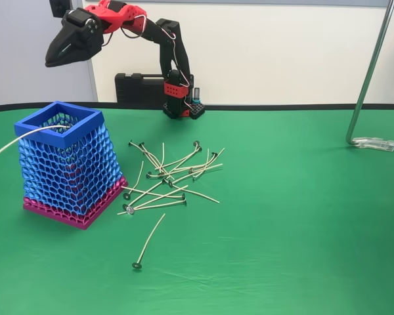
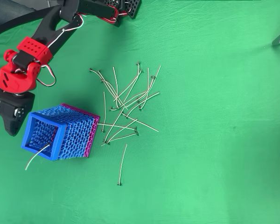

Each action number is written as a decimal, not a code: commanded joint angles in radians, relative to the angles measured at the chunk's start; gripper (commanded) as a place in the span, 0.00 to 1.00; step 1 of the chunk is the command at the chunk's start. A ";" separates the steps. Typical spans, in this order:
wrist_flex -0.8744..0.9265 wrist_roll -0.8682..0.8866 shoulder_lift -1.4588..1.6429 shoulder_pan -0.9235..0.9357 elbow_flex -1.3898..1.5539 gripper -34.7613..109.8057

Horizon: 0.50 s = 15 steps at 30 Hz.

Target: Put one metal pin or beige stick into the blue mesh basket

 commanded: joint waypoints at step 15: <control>-0.118 0.005 0.509 -0.156 0.568 0.24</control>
